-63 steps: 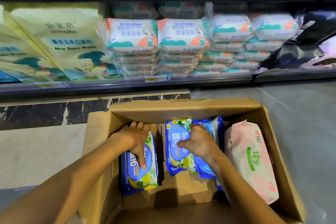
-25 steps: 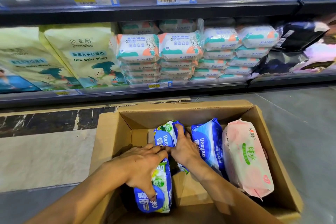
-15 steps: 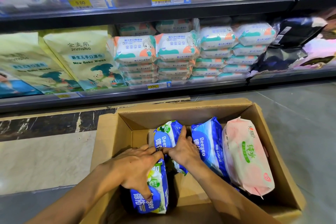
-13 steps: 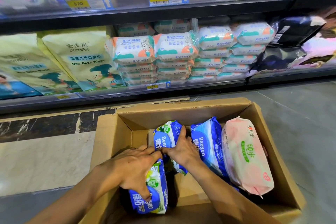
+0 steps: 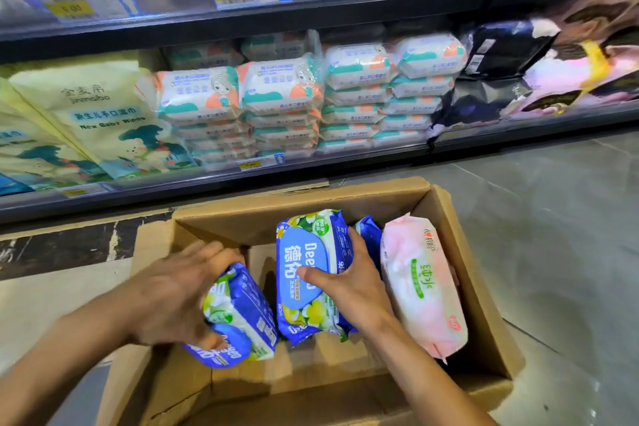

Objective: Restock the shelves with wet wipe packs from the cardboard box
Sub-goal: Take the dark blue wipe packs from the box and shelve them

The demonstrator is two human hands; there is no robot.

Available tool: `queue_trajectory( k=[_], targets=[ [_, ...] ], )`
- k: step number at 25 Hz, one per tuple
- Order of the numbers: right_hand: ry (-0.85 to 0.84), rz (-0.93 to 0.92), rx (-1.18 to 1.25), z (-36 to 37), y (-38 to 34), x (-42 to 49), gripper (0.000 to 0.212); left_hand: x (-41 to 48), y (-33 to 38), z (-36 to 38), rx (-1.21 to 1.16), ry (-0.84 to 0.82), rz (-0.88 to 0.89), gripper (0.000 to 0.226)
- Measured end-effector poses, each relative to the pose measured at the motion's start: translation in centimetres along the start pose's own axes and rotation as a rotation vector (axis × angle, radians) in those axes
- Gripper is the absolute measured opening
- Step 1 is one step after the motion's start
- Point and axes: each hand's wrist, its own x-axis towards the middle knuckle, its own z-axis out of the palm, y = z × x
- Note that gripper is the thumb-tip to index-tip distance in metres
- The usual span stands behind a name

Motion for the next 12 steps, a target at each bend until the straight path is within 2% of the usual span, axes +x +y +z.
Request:
queue_trajectory(
  k=[2,5,12],
  targets=[
    [-0.01,-0.047,0.097,-1.6,-1.0,0.2,0.081,-0.1,0.9,-2.7,0.061,0.111,0.009,0.091],
    [-0.069,-0.11,0.206,-3.3,-2.7,0.6,0.077,0.0,2.7,-6.3,0.044,0.038,-0.136,0.094],
    [-0.217,-0.125,0.374,-5.5,-4.4,0.8,0.062,-1.4,6.2,-8.0,-0.102,0.128,-0.322,0.092]
  ],
)
